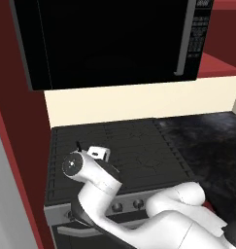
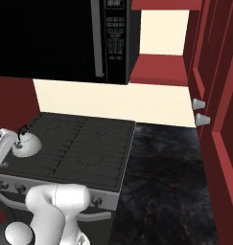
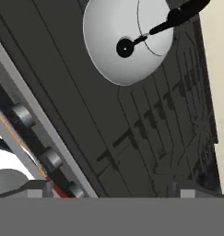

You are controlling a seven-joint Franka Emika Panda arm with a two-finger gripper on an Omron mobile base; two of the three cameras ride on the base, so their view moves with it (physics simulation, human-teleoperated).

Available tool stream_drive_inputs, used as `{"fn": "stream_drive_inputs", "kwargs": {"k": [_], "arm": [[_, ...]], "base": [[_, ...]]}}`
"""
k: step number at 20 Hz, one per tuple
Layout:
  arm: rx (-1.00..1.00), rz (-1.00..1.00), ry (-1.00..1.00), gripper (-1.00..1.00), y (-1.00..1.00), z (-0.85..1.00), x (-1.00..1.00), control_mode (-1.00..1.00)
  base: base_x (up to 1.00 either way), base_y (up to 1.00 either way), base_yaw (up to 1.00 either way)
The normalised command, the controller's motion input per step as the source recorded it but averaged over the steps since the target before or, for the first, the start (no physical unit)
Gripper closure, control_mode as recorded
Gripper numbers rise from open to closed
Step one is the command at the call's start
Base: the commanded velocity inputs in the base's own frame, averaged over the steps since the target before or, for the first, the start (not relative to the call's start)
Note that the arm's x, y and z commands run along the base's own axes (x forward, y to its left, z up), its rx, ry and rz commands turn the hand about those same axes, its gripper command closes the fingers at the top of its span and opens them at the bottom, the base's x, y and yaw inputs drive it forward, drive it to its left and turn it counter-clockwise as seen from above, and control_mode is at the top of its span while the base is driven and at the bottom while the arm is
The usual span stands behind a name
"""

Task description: Lower the heat of the kettle.

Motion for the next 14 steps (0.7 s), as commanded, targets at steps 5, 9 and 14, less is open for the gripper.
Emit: {"fn": "stream_drive_inputs", "kwargs": {"k": [5, 9, 14], "arm": [[-0.26, 0.22, 0.0, -1.0, 0.72, -0.48, -0.13, -1.0], [-0.24, 0.22, 0.0, -1.0, 0.5, -0.47, -0.24, -1.0], [-0.22, 0.2, 0.0, -1.0, 0.33, -0.45, -0.33, -1.0]], "base": [[0.0, 0.0, 0.0], [0.0, 0.0, 0.0], [0.0, 0.0, 0.0]]}}
